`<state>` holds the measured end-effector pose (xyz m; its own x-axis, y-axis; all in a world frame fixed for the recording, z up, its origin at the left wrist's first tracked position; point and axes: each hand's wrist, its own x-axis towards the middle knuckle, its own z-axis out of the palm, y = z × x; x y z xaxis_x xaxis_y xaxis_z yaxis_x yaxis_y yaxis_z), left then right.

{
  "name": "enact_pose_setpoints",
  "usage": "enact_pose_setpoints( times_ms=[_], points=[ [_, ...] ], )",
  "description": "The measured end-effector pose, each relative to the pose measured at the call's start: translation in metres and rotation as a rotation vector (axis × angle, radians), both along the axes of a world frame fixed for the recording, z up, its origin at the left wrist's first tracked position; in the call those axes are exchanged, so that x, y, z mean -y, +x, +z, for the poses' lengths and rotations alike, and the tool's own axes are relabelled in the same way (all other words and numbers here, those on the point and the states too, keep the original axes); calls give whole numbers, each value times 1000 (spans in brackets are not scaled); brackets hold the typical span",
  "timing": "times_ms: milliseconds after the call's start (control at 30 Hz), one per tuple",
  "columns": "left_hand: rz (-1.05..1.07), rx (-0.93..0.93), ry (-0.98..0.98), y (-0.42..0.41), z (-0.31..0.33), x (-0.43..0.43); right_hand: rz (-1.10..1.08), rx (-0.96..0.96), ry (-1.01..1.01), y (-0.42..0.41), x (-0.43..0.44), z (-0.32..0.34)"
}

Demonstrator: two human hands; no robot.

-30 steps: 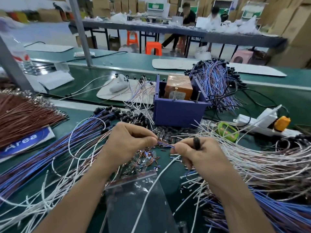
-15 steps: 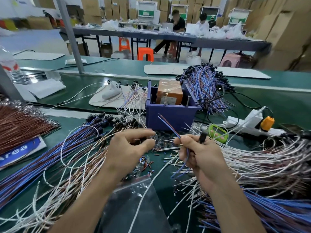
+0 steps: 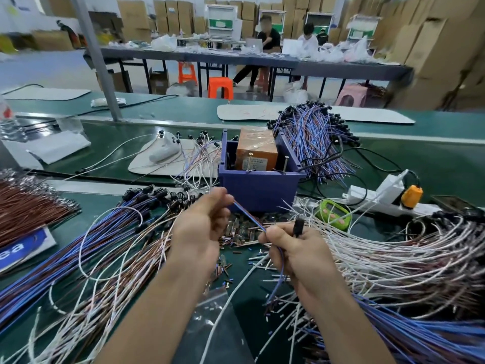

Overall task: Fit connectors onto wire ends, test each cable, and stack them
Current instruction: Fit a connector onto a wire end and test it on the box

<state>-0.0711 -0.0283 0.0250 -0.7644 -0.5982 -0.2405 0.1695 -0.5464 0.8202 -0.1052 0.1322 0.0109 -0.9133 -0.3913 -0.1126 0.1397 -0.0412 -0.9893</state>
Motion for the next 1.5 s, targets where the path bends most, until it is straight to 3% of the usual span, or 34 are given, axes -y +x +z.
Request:
enact_pose_setpoints(
  times_ms=[67,133,233,300,367,567,767,867,967,1100,1300,1500],
  points=[
    [102,-15,-13,5,1,20,-24,25,-22,-2,-5,0],
    [122,47,-196,9,2,29,-41,44,-60,-3,-8,1],
    [-40,140,-484,10,-1,9,-65,39,-114,-2,-2,3],
    [-223,96,-562,10,-2,-13,-87,15,-109,0,2,3],
    [-313,32,-543,8,-7,-27,-98,-1,-96,2,3,2],
    [-281,41,-396,1,-20,-34,-64,-85,-3,-1,4,-4],
    [-307,-3,-396,0,-22,-32,-97,-209,67,-2,6,-10],
    [-131,20,-395,-7,-17,-34,-307,-251,13,-4,9,-11],
    [-60,13,-305,-15,-5,-25,-495,-150,-110,-16,7,-7],
    [-10,98,-467,-28,-1,-17,-569,-25,-126,-27,11,-6],
    [87,152,-594,-34,-12,-21,-567,-7,-79,-32,16,-12],
    [135,159,-612,-34,-17,-19,-560,14,-108,-34,15,-14]
  ],
)
